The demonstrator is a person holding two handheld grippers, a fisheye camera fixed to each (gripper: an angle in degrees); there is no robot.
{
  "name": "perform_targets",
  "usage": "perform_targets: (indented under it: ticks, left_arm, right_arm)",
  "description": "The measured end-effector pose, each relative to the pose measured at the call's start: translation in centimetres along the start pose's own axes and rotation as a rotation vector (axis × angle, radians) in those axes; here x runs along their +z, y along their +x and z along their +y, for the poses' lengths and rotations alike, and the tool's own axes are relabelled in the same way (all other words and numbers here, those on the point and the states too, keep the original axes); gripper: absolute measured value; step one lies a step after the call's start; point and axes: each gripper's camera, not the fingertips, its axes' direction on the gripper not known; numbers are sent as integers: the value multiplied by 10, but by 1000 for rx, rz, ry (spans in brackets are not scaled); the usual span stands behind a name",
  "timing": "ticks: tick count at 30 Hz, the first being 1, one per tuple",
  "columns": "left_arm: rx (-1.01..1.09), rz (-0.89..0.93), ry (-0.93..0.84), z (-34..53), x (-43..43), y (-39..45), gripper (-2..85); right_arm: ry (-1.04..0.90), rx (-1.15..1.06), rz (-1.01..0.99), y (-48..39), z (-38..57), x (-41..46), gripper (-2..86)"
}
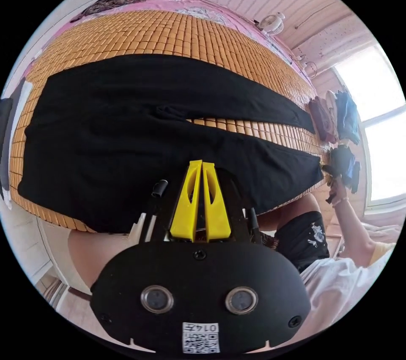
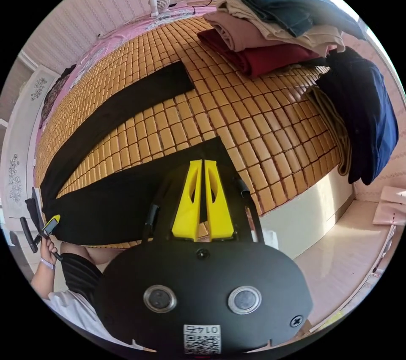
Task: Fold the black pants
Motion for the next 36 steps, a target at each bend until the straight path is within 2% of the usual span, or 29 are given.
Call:
perform_targets:
  ticks: [6, 8, 12, 16, 21, 28, 32, 36]
  left_arm:
    - [-318, 81, 209, 43, -87, -113, -3]
    - [-392, 80, 249, 57, -109, -150, 14]
    - [-583, 95, 236, 84, -143, -232, 63]
    - [-696, 140, 282, 105, -172, -275, 65]
    - [-833, 167, 421, 126, -205, -309, 67]
    - [-891, 163, 502, 121, -225, -330, 87]
    - [-884, 140, 412, 100, -218, -334, 100]
    - [-848, 46, 354, 87, -224, -328, 39]
  right_arm:
    - [79, 148, 27, 52, 51, -30, 17]
    - [83, 181, 0, 73, 67, -35, 53]
    - [65, 197, -47, 92, 75, -36, 96]
    - [101, 255, -135, 107, 67, -49, 98]
    - [91, 367, -258, 131, 59, -50, 106]
    - [107, 452, -341, 157, 68, -64, 96]
    - [146, 539, -369, 177, 75, -74, 87]
    - [213, 643, -451, 197, 83, -80, 86]
